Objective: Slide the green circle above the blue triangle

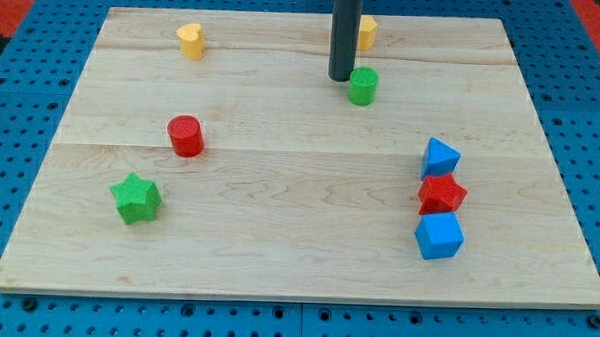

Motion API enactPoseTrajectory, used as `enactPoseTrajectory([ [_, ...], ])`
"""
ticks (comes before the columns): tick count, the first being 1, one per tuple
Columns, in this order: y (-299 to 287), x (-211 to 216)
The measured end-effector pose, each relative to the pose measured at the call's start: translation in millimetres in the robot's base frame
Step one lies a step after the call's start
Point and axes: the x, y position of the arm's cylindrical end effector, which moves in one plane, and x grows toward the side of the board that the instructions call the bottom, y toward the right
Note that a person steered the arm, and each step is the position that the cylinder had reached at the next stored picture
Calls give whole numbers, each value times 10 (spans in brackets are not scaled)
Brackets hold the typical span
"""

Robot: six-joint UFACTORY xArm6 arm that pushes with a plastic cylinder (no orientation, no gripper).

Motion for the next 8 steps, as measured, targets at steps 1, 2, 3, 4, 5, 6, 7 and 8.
enactPoseTrajectory([
  [1,3,122],
  [2,155,186],
  [3,287,35],
  [4,285,10],
  [5,346,177],
  [6,424,242],
  [7,424,346],
  [8,442,434],
])
